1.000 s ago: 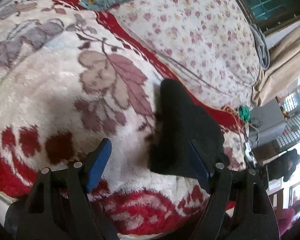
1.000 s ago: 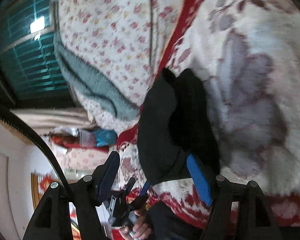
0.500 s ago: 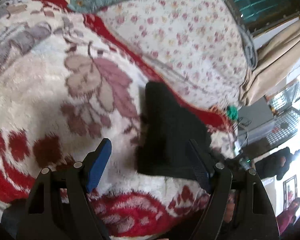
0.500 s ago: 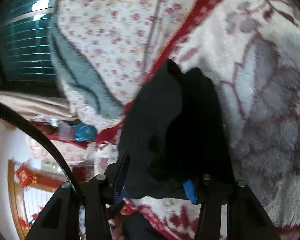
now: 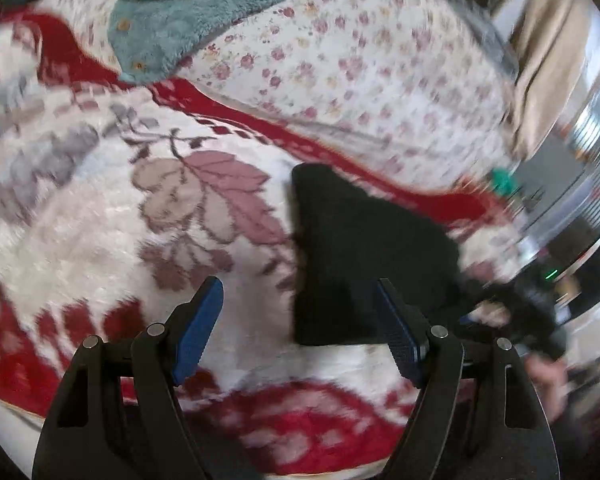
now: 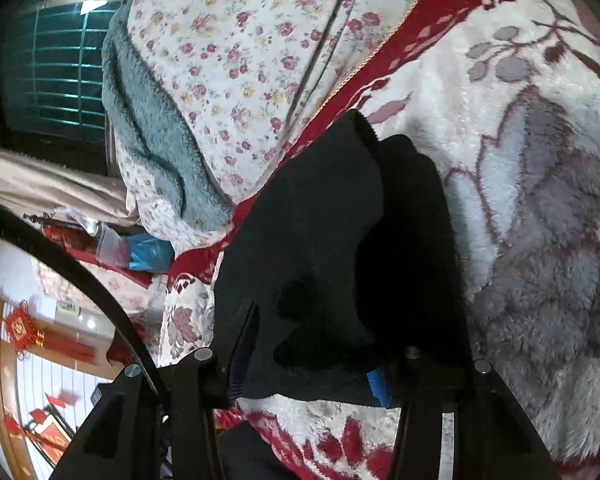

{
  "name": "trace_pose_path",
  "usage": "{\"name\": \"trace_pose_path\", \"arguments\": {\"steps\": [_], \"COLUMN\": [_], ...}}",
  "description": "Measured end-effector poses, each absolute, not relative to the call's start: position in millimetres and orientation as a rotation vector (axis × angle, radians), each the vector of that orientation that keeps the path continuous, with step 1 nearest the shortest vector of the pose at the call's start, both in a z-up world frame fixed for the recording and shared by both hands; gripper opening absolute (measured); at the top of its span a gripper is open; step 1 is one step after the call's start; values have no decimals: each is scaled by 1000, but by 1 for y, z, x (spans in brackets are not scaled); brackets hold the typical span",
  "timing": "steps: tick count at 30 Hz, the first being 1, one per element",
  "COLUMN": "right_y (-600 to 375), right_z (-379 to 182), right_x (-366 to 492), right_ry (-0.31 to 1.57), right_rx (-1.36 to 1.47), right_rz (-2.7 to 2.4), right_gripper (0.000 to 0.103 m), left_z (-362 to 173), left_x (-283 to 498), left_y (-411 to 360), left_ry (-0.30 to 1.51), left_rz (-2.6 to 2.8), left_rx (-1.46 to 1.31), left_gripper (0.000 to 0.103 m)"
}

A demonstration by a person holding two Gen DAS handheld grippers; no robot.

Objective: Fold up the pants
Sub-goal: 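Grasp the edge of the black pants with the right tool, then lift the black pants high with the right tool to let them unfold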

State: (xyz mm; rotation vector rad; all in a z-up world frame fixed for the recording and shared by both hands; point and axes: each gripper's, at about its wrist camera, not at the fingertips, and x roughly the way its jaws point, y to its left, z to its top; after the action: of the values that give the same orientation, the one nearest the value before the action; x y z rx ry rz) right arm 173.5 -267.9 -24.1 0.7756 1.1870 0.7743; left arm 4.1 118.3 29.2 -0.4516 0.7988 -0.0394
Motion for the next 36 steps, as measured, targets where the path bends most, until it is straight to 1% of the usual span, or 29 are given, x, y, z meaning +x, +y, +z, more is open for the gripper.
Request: {"name": "trace_pose_path", "arguments": {"steps": [1, 2, 3, 5, 8, 9, 12, 14, 15, 18, 22, 24, 26, 28, 31, 34, 36], "right_y": [-269, -269, -271, -266, -245, -238, -231, -223, -217, -191, -161, -154, -154, -158, -174, -197, -210], "right_z": [-26, -26, -26, -21, 0, 7, 25, 49, 67, 147, 285, 353, 406, 449, 496, 534, 550], "right_x": [173, 174, 173, 170, 159, 155, 156, 160, 162, 162, 148, 142, 137, 135, 142, 148, 149], "right_ry": [1186, 1187, 1182, 1159, 1097, 1084, 1085, 1080, 1071, 987, 784, 691, 619, 563, 497, 458, 420], "right_rx": [786, 789, 780, 720, 479, 394, 288, 213, 159, -94, -427, -534, -599, -670, -745, -762, -764], "right_rz": [771, 762, 738, 711, 659, 639, 632, 663, 673, 697, 661, 615, 568, 492, 365, 268, 218], "right_gripper": [45, 32, 23, 18, 17, 16, 14, 14, 14, 13, 13, 13, 13, 13, 13, 12, 12], "left_z": [30, 30, 31, 30, 27, 26, 22, 16, 12, 6, 5, 7, 7, 5, 3, 2, 1], "left_x": [4, 2, 1, 0, 1, 2, 0, 0, 0, -1, -3, -2, -1, 0, 1, 0, 1], "left_y": [113, 109, 105, 102, 105, 107, 119, 130, 135, 147, 148, 144, 143, 144, 147, 148, 148], "left_ry": [795, 789, 784, 782, 795, 802, 806, 822, 833, 833, 836, 843, 849, 852, 857, 857, 866], "left_rz": [-28, -20, -9, -31, -59, -66, -96, -79, -82, -84, -87, -95, -94, -103, -107, -109, -109], "left_rx": [-406, -377, -343, -324, -349, -369, -468, -547, -586, -680, -693, -675, -663, -669, -691, -703, -706], "left_gripper": [77, 77, 77, 77, 77, 77, 77, 77, 77, 77, 77, 77, 77, 77, 77, 77, 77]}}
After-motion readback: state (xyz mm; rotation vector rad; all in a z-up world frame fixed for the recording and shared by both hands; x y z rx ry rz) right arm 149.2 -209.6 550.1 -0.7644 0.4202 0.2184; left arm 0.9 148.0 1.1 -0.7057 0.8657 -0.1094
